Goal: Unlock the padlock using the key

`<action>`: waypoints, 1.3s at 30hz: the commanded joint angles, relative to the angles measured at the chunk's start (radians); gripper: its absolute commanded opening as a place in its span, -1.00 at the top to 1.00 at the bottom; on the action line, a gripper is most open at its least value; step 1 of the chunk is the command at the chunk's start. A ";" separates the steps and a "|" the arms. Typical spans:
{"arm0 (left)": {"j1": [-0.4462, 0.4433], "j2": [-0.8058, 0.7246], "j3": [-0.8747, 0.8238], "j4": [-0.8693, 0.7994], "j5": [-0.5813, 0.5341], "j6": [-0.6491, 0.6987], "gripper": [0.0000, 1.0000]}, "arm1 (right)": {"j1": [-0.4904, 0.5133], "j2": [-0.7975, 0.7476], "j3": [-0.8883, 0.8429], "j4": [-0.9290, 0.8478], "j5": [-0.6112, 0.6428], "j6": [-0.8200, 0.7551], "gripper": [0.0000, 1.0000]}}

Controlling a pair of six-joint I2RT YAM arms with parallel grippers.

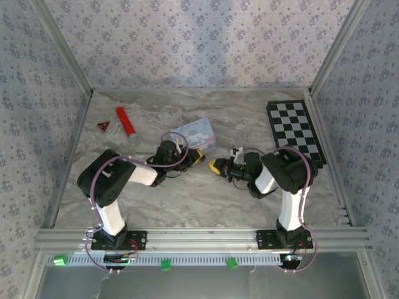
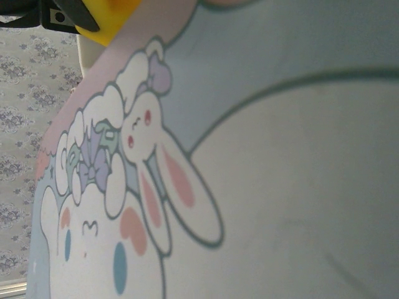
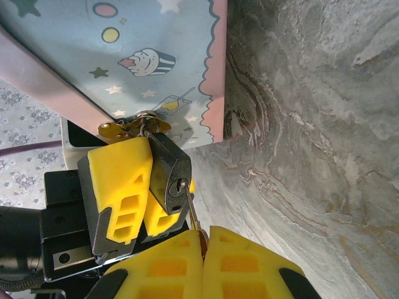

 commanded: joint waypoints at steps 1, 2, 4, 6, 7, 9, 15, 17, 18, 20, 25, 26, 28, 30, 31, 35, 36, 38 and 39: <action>0.007 0.016 0.009 0.066 0.045 -0.017 0.82 | 0.000 -0.018 0.006 0.026 -0.002 -0.013 1.00; 0.008 0.016 0.008 0.067 0.045 -0.018 0.82 | 0.000 -0.020 0.004 0.026 -0.002 -0.012 1.00; 0.007 0.018 0.008 0.068 0.045 -0.019 0.82 | 0.000 -0.021 0.002 0.027 -0.001 -0.015 1.00; 0.007 0.018 0.007 0.068 0.045 -0.020 0.82 | 0.000 -0.024 0.001 0.026 0.000 -0.014 1.00; 0.008 0.018 0.008 0.068 0.045 -0.019 0.82 | 0.000 -0.026 0.000 0.027 -0.001 -0.014 1.00; 0.007 0.018 0.008 0.068 0.045 -0.019 0.82 | 0.000 -0.032 -0.002 0.025 -0.001 -0.015 1.00; 0.010 0.019 0.008 0.070 0.045 -0.020 0.82 | -0.005 -0.034 -0.014 0.025 0.003 -0.019 1.00; 0.010 0.018 0.007 0.070 0.045 -0.019 0.82 | -0.008 -0.032 -0.019 0.025 0.006 -0.021 1.00; 0.011 0.017 0.008 0.069 0.047 -0.019 0.82 | -0.011 -0.029 -0.020 0.024 0.004 -0.020 1.00; 0.012 0.018 0.008 0.069 0.054 -0.018 0.82 | -0.016 -0.023 -0.021 0.025 0.001 -0.016 1.00; 0.013 0.008 0.004 0.061 0.053 -0.013 0.82 | -0.017 -0.032 -0.020 0.024 -0.002 -0.024 1.00; 0.012 0.008 0.003 0.059 0.053 -0.013 0.82 | -0.015 -0.031 -0.017 0.026 -0.002 -0.021 1.00; 0.012 0.008 0.005 0.060 0.053 -0.014 0.82 | -0.013 -0.025 -0.010 0.026 -0.004 -0.018 1.00; 0.012 0.008 0.007 0.060 0.055 -0.017 0.82 | -0.009 -0.020 -0.005 0.027 -0.002 -0.017 1.00; 0.012 0.008 0.008 0.060 0.055 -0.018 0.82 | -0.007 -0.019 -0.002 0.026 -0.002 -0.017 1.00; 0.012 0.005 0.008 0.064 0.059 -0.020 0.82 | -0.002 -0.011 0.012 0.026 -0.008 -0.008 1.00; 0.012 0.005 0.009 0.065 0.061 -0.019 0.82 | -0.002 -0.012 0.015 0.027 -0.008 -0.008 1.00; 0.012 0.004 0.011 0.060 0.064 -0.019 0.82 | 0.000 -0.014 0.018 0.027 -0.011 -0.008 1.00; 0.012 0.002 0.011 0.060 0.064 -0.020 0.82 | 0.000 -0.014 0.020 0.026 -0.012 -0.008 1.00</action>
